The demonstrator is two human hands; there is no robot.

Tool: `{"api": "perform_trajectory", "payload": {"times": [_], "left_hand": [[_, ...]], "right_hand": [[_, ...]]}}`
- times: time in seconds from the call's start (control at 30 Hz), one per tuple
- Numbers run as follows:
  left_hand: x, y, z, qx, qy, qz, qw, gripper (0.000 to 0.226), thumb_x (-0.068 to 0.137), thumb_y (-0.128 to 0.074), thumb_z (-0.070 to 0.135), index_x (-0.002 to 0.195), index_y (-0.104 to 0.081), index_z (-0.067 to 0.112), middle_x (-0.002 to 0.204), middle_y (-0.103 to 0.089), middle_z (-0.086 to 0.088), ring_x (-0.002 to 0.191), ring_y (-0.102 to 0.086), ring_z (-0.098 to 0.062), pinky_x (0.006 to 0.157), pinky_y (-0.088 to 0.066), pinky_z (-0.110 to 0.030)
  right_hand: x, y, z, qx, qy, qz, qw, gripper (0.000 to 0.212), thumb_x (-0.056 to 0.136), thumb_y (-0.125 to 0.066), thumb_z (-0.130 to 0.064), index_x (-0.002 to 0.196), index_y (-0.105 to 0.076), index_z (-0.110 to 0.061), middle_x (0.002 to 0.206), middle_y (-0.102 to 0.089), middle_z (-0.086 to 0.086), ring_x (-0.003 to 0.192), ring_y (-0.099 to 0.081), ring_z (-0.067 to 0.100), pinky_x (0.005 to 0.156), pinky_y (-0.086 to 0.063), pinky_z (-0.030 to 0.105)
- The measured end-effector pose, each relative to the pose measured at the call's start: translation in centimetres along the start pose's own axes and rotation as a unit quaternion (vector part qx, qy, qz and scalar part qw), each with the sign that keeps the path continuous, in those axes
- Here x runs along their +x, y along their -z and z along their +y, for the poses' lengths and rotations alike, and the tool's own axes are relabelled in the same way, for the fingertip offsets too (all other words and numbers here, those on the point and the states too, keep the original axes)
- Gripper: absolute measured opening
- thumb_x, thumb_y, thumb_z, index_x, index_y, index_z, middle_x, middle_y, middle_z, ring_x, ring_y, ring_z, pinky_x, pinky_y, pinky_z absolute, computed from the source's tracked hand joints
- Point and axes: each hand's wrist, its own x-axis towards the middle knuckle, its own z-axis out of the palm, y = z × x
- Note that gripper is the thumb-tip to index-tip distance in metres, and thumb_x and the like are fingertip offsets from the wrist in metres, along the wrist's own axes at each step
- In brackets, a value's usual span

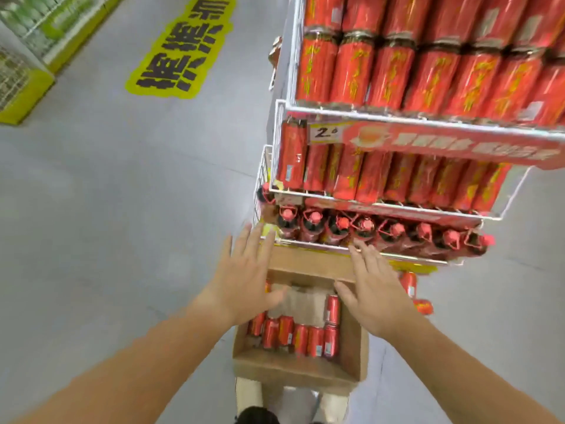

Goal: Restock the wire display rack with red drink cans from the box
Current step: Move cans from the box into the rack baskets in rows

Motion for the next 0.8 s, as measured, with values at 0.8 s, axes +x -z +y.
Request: {"api": "perform_trajectory", "payload": {"times": [0.8], "left_hand": [[4.9, -53.2, 2.1, -0.203, 0.235, -0.349, 0.885, 0.104, 0.086, -0.069, 0.059, 0.160, -0.006, 0.022, 0.150, -0.037, -0.012, 0.137, -0.040, -0.033, 0.114, -0.039, -0.045]], "right_hand": [[5.4, -50.2, 7.6, 0.162, -0.175, -0.266, 0.934, 0.078, 0.099, -0.038, -0.056, 0.159, -0.002, -0.020, 0.163, -0.018, 0.005, 0.145, -0.029, 0.029, 0.117, -0.031, 0.045]]}}
